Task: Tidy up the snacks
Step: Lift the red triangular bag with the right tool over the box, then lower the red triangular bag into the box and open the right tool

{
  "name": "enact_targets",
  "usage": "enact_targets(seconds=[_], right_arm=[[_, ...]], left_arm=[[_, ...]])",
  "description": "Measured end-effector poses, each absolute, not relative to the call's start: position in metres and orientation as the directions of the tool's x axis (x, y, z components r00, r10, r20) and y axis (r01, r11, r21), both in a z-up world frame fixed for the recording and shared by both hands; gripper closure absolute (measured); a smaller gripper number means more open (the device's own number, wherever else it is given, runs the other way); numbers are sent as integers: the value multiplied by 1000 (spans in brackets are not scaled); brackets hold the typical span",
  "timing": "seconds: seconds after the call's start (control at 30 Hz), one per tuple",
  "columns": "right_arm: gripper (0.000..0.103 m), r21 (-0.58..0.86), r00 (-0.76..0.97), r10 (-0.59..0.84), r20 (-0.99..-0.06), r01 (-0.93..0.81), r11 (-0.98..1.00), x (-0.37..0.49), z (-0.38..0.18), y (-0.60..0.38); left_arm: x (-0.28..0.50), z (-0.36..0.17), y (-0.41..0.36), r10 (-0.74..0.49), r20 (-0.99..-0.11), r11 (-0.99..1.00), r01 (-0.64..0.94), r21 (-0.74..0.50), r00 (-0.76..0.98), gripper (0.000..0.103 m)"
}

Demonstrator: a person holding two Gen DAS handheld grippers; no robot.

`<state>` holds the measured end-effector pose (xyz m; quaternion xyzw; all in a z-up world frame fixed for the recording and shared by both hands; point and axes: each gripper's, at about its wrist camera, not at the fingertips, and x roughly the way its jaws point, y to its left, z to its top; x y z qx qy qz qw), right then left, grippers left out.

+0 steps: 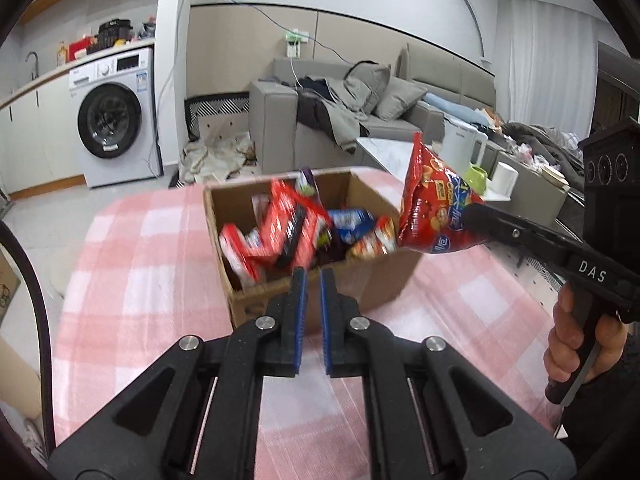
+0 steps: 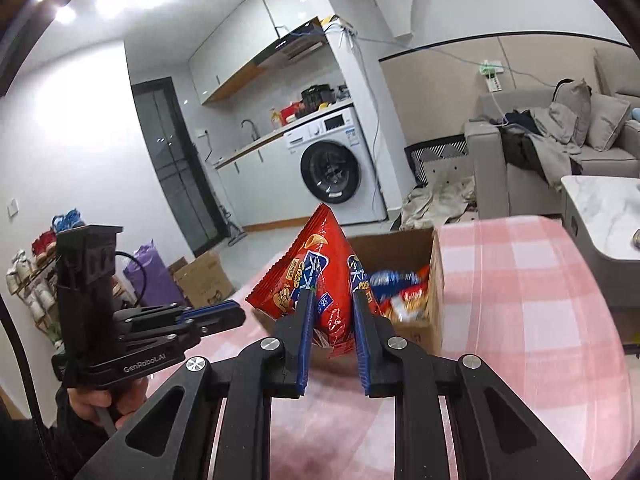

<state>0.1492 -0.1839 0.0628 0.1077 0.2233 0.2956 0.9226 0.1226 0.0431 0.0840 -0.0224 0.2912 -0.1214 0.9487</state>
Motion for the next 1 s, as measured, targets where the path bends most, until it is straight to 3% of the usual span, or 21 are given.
enact_targets(seconds=[0.33, 0.73, 0.8, 0.83, 0.9, 0.93, 0.97, 1.0], right_arm=[[85, 349, 755, 537, -376, -421, 837, 207, 64, -167], [85, 326, 768, 462, -444, -342, 881, 265, 44, -151], [85, 314, 767, 454, -453, -339, 887, 266, 42, -151], [85, 304, 767, 450, -457, -340, 890, 265, 43, -151], [84, 288, 768, 438, -467, -336, 897, 265, 43, -152], [81, 290, 766, 439, -470, -335, 896, 265, 43, -153], [80, 290, 767, 438, -469, -335, 896, 263, 43, -155], [75, 287, 771, 432, -467, -330, 899, 261, 43, -157]], left_arm=[[181, 106, 61, -175, -513, 984, 134, -116, 840, 99], [250, 77, 49, -150, -576, 989, 116, -95, 804, 98], [255, 74, 46, -144, -582, 990, 113, -88, 800, 93], [256, 73, 46, -137, -581, 991, 109, -83, 802, 87], [258, 73, 46, -120, -578, 993, 95, -74, 807, 63], [257, 74, 48, -124, -574, 992, 93, -84, 809, 38], [254, 76, 49, -129, -563, 991, 93, -92, 816, 20], [251, 77, 51, -130, -550, 991, 91, -98, 825, 17]])
